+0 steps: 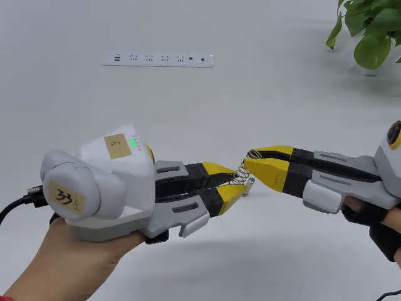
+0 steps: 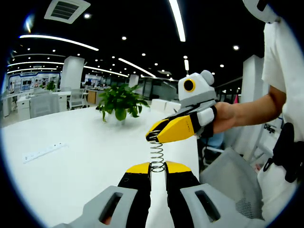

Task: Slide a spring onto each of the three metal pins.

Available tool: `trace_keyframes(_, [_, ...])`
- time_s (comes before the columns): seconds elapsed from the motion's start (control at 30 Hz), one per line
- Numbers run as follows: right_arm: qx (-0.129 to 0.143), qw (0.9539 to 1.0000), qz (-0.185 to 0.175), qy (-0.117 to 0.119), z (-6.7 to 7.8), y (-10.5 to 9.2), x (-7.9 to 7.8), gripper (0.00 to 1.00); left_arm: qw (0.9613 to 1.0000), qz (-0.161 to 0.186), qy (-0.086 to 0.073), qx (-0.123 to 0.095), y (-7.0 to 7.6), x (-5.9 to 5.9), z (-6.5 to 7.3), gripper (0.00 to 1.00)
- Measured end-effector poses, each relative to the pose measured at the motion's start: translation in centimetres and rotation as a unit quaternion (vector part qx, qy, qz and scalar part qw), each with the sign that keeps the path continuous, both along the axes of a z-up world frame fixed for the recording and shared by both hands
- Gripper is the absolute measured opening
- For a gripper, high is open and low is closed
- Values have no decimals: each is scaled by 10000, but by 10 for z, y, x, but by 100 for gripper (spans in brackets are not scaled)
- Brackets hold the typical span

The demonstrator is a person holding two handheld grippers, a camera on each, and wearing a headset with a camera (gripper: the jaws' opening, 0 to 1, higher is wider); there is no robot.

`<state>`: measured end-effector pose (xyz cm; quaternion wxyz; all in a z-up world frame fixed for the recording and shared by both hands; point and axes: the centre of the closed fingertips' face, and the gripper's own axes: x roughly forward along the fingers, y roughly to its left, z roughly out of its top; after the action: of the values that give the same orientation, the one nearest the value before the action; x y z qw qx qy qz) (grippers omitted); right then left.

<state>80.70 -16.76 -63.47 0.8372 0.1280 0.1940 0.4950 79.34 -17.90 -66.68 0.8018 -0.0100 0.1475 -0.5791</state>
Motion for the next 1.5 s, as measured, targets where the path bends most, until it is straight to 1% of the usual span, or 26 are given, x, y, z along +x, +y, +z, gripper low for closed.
trace_keyframes(0.1, [-64, 9999, 71, -52, 1, 2, -1, 12, 10000, -29, -16, 20, 0, -1, 0, 11])
trace_keyframes(0.27, [-197, 9996, 146, -136, 0, 3, -2, 12, 10000, -50, 14, 35, -1, -2, -1, 11])
trace_keyframes(0.67, [-364, 9987, 233, -260, -1, 3, -5, 12, 9999, -87, 47, 98, -2, -4, -6, 12])
trace_keyframes(1.0, [-469, 9978, 301, -357, -1, 4, -7, 12, 9999, -100, 102, 90, -3, -6, -7, 11])
trace_keyframes(1.27, [-612, 9964, 380, -440, -2, 4, -8, 12, 9998, -113, 83, 109, -1, -5, -9, 11])
trace_keyframes(1.5, [-733, 9951, 453, -476, -4, 5, -9, 13, 9998, -127, 98, 93, -1, -6, -9, 10])
